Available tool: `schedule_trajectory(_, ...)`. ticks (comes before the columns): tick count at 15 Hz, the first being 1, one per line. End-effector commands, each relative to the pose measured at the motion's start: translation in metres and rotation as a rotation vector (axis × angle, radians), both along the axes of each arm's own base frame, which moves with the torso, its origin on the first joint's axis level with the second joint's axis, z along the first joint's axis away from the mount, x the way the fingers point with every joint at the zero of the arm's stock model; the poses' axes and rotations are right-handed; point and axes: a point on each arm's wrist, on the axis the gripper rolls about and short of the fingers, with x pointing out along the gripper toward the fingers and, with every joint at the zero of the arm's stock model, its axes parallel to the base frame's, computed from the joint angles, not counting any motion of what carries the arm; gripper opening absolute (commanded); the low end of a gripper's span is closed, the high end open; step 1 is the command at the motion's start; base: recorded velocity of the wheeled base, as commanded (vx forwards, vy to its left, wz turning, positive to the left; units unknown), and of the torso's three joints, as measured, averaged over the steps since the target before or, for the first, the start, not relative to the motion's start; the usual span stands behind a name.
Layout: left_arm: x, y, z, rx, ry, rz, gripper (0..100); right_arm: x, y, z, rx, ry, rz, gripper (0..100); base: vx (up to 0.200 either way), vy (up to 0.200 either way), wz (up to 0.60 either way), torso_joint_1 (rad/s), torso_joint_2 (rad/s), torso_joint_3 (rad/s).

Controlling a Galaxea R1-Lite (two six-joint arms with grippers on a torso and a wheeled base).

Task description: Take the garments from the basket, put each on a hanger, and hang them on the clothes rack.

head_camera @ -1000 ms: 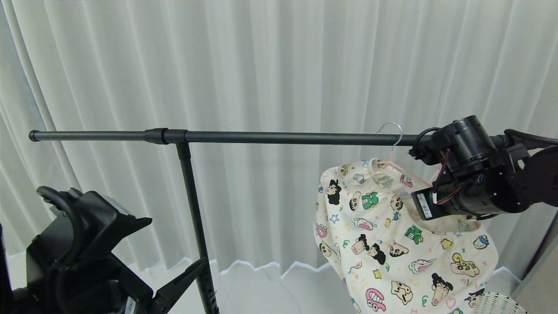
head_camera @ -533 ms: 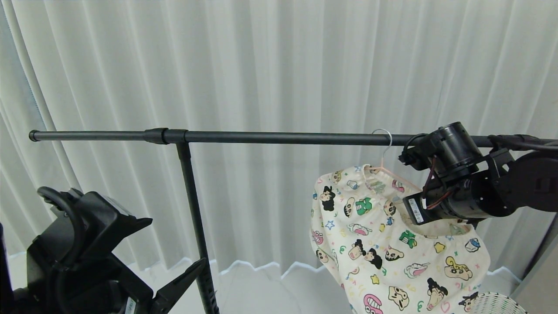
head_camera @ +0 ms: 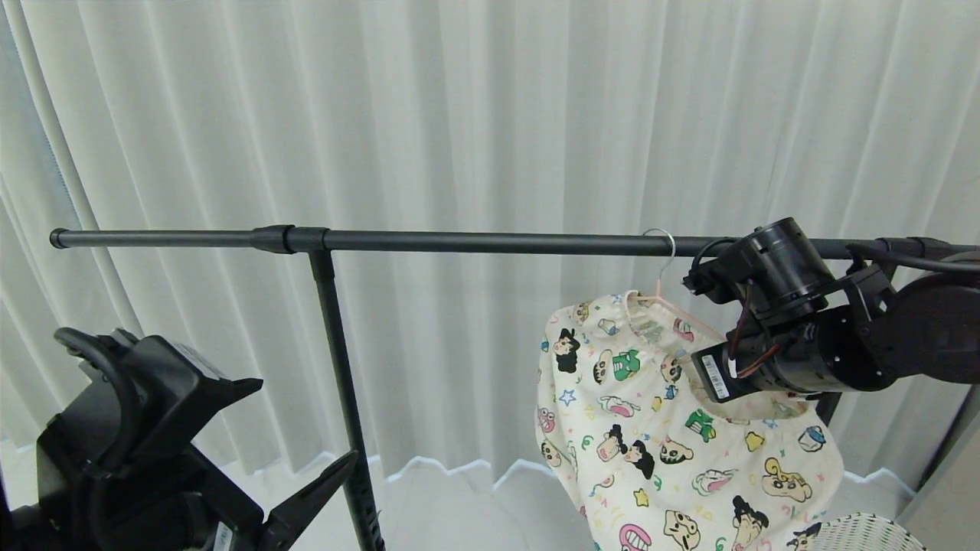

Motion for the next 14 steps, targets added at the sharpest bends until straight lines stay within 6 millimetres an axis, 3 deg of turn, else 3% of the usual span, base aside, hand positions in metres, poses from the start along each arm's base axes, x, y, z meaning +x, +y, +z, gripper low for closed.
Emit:
schedule_trajectory(1,-0.001,0.0,0.0,-0.002,-0.003,0.0,100,0.0,0.0,0.001,0.006,-0.001,-0.005,100,0.0,0.0,0.0,0.0,0.0,0.0)
schedule_trajectory(7,-0.002,0.002,0.002,-0.006,-0.011,0.002,100,-0.003,-0.002,0.015,0.072,-0.041,-0.038,100,0.0,0.0,0.0,0.0,0.0,0.0)
schedule_trajectory(14,0.002,0.017,-0.004,0.015,-0.01,0.153,100,-0.063,-0.043,0.074,0.224,-0.133,0.006,100,0.0,0.0,0.0,0.0,0.0,0.0)
